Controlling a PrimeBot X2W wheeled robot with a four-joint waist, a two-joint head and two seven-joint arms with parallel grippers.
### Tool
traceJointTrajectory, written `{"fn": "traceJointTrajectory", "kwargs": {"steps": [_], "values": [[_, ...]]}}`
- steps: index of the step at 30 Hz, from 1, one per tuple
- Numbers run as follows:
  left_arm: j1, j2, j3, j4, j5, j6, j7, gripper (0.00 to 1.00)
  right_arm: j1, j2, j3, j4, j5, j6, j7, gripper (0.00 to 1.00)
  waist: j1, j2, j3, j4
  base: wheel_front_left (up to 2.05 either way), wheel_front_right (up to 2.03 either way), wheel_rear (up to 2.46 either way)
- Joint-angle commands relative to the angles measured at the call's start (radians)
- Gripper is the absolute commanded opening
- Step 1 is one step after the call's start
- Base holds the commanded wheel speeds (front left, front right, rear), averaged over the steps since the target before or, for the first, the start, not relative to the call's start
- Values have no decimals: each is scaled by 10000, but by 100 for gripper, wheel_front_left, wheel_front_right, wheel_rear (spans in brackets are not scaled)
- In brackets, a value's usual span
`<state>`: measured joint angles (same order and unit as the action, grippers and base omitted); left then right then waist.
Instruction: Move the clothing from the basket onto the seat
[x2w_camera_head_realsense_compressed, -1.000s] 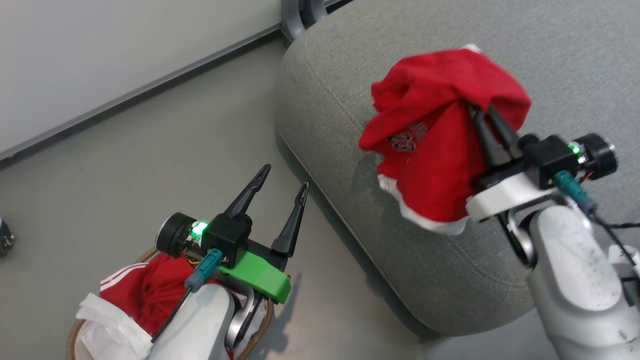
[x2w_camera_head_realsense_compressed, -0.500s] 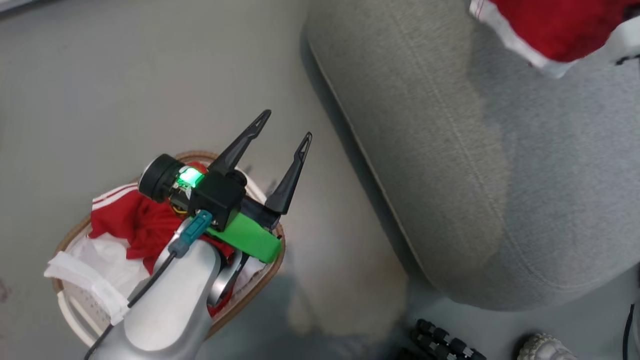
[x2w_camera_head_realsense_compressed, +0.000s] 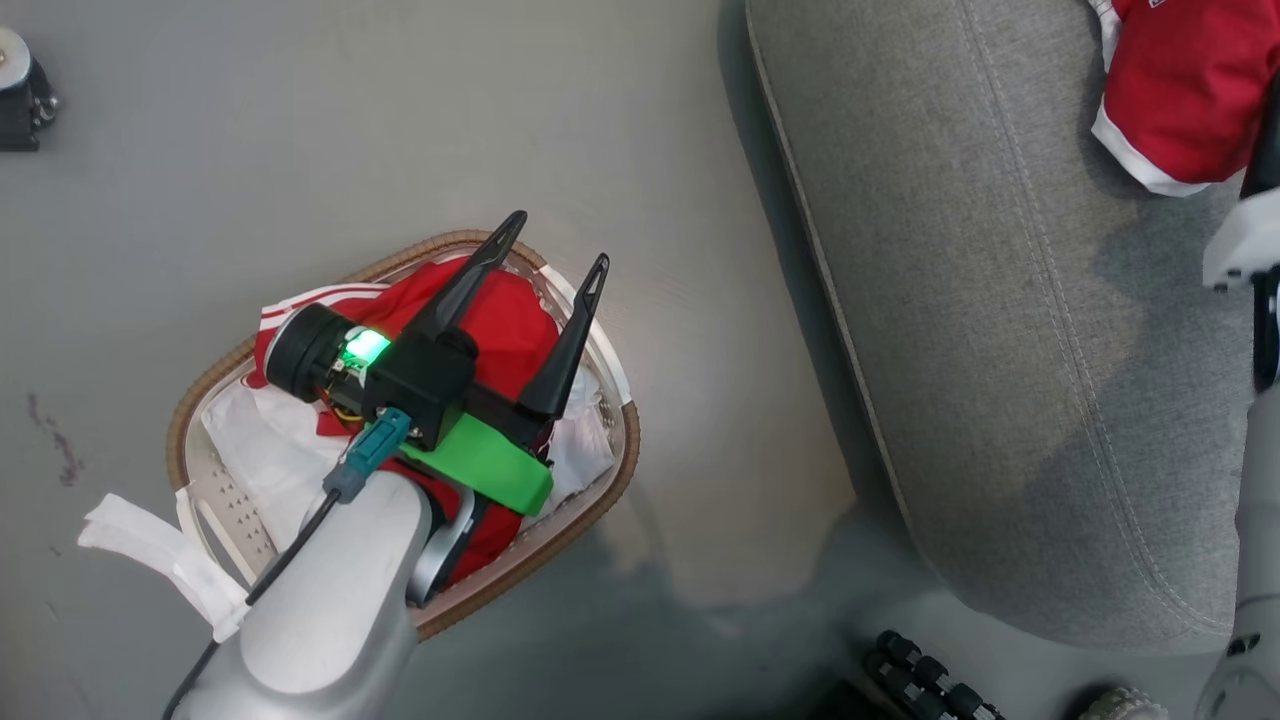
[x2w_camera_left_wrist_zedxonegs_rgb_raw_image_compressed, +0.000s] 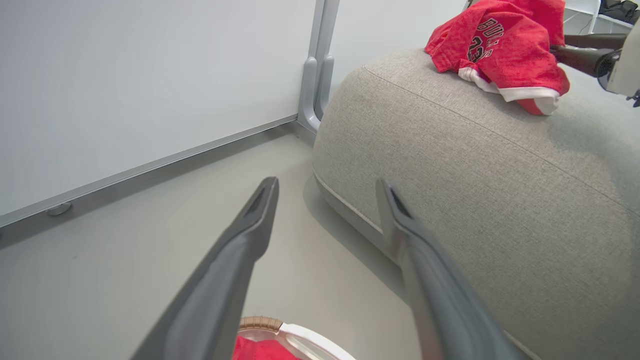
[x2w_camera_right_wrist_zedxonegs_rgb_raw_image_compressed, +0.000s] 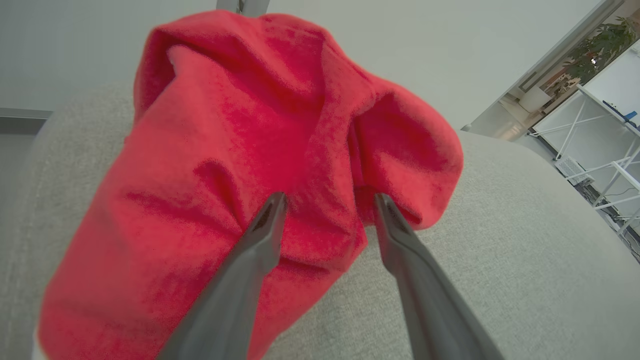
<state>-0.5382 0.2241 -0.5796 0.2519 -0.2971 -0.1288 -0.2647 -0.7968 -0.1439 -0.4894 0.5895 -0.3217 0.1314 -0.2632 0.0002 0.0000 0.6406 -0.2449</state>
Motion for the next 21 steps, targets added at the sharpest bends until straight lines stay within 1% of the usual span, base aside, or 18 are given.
{"fn": "traceJointTrajectory", "kwargs": {"steps": [1, 6, 10, 16, 19, 21], "values": [[161, -54, 42, 23, 45, -18, 5, 100, 421, 19, -107, -118, 29, -14, -25, 100, -2, 0, -336, -143, 0, 0, 0], [444, -237, 108, 128, 34, -18, 7, 100, 1524, 203, -213, -608, 261, -14, -25, 100, -2, 0, -1032, -315, 0, 0, 0], [783, -429, 166, 259, 2, -18, 5, 100, 2181, 270, 124, -1032, 562, -14, -25, 100, -2, 0, -1672, -352, 0, 0, 0], [1304, -775, 490, 439, 46, -19, 5, 100, 2739, 228, 1086, -1599, 1106, -14, -24, 100, -2, 0, -2554, -197, 0, 0, 0], [1563, -943, 686, 600, 75, -19, 5, 100, 2935, 145, 1577, -1895, 1518, -14, -23, 100, -2, 0, -2974, 63, 0, 0, 0], [1727, -997, 863, 696, 88, -19, 5, 100, 3124, 199, 1928, -2053, 1728, -14, -23, 100, -2, 0, -3220, 238, 0, 0, 0]]}}
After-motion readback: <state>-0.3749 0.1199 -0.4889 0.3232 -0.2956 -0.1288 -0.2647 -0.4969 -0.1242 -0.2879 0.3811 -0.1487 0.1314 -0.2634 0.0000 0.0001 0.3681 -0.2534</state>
